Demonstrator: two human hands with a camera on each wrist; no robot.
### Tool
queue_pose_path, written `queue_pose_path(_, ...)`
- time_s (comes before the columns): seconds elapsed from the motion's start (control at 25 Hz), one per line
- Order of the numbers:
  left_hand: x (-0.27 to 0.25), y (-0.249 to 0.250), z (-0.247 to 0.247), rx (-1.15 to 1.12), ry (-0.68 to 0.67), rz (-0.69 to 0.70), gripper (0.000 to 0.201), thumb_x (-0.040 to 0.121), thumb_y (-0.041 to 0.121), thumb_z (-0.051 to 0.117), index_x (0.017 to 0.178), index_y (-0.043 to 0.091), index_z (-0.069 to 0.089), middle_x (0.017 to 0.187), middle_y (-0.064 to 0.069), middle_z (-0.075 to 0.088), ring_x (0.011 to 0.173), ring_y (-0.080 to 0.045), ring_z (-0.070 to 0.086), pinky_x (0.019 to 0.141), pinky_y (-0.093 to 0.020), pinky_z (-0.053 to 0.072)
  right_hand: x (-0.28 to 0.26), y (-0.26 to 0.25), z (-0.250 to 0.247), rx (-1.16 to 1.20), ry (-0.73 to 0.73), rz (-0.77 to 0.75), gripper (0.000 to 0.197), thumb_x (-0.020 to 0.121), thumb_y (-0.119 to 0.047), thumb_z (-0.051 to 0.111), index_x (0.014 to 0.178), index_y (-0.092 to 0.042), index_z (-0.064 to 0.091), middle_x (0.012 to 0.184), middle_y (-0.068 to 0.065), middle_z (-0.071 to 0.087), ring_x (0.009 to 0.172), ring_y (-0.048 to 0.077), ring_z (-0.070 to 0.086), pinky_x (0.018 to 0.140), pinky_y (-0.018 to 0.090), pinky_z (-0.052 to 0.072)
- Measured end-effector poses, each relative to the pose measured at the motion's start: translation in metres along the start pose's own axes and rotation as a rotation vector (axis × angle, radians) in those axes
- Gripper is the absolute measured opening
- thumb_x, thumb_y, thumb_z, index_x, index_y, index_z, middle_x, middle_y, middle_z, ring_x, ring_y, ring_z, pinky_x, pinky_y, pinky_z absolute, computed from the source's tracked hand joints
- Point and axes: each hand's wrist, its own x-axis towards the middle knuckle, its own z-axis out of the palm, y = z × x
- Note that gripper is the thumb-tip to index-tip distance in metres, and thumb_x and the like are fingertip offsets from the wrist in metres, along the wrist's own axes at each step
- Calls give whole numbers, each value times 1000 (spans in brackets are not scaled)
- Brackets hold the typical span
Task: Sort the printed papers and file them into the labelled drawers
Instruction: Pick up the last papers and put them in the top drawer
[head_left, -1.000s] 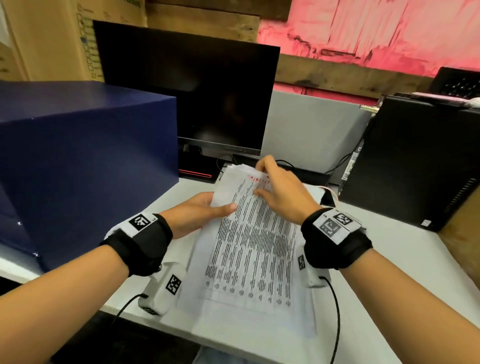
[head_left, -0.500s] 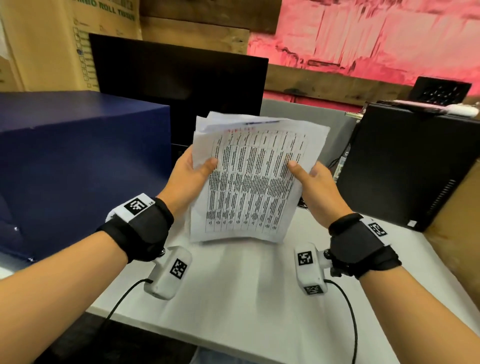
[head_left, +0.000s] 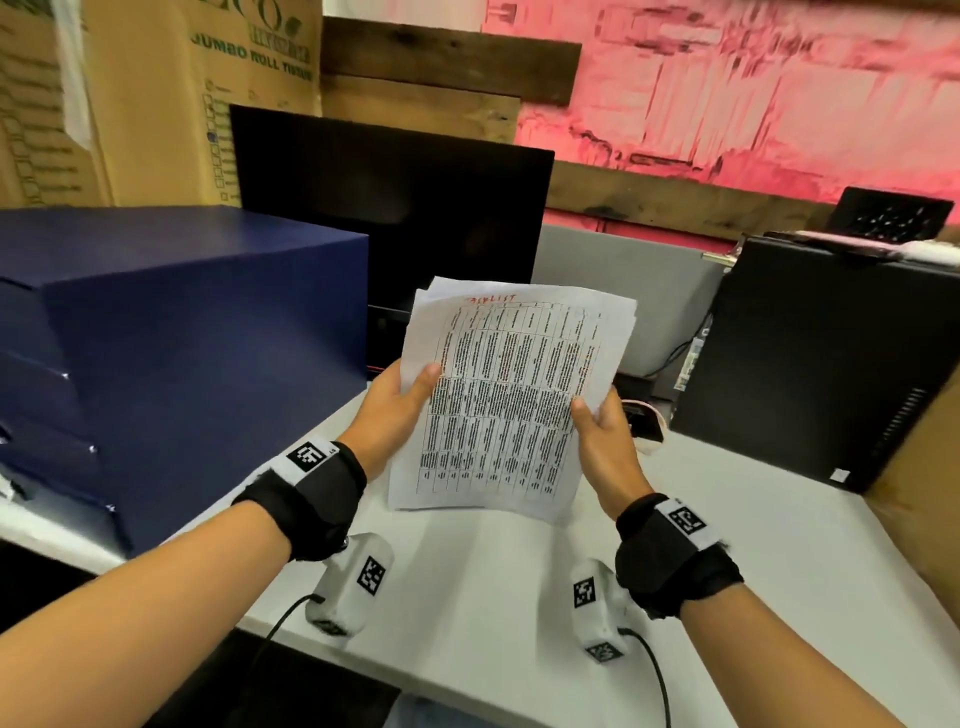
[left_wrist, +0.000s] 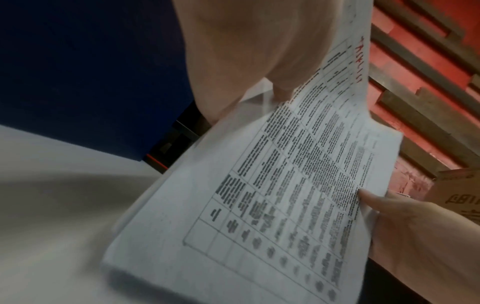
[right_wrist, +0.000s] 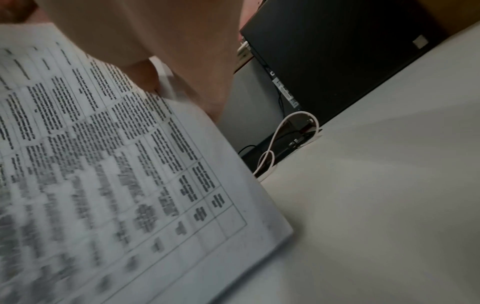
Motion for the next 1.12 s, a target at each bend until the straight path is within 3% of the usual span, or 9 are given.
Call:
queue_pose_path(0.08,-3,4,-11,49,77,26,34,98,38,50,129,25,56,120,10,66,111,-8,61,101,-38,47,-1,-5,8,-7,-7,-29,29,103,-10,37,129,-23,41,114,-23,53,105,-9,52,98,19,40)
queue_pose_path(0.2,-17,13,-34,141,164,61,32,98,41,48,125,27,56,116,13,65,108,-5,61,94,-31,49,-3,-8,31,18,-24,-42,27,103,-11,39,127,-20,45,112,-21,56,103,-8,54,88,16,44)
queue_pose_path(0.36,-50,29,-71,324,277,158,32,102,39,36,116,17,54,104,13,64,95,-1,61,76,-16,48,-11,-8,78,54,-84,-42,23,103,-13,40,122,-23,47,113,-16,58,104,-3,56,92,27,47)
queue_pose_path(0.56,-89,35,-134,632,232,207,26,102,35,35,111,16,50,89,10,65,76,0,62,63,-15,45,-24,-18,128,74,-150,-78,23,103,-11,40,119,-24,50,109,-18,59,104,-1,57,97,31,46)
queue_pose_path(0.72,-125,34,-183,641,436,367,17,102,25,39,113,14,45,72,3,59,53,-8,56,51,-19,43,-29,-22,160,66,-181,-107,23,102,-12,40,119,-25,50,116,-10,61,111,11,59,102,39,47)
queue_pose_path(0.8,-132,20,-206,575,591,311,13,102,19,39,113,15,45,71,-2,57,52,-13,55,52,-25,46,-31,-22,173,87,-193,-106,24,102,-12,40,119,-25,50,117,-10,61,111,11,59,102,41,47)
queue_pose_path(0.88,-132,2,-226,557,682,143,13,101,17,39,109,14,48,72,-1,55,61,-19,55,60,-33,44,-33,-22,181,95,-202,-109,25,102,-11,40,121,-24,50,117,-10,61,112,10,59,103,41,47)
queue_pose_path(1.04,-138,-29,-258,533,693,-280,33,102,29,34,108,8,60,100,-5,58,95,-24,52,79,-30,34,-39,-20,190,95,-197,-96,25,102,-13,40,110,-34,52,116,-12,61,112,12,59,102,43,47)
queue_pose_path(1.12,-136,-31,-263,412,701,-297,34,102,29,33,109,10,60,106,-6,57,102,-24,52,82,-31,34,-39,-21,194,92,-189,-92,26,102,-14,41,107,-37,52,115,-12,62,111,12,60,101,44,48)
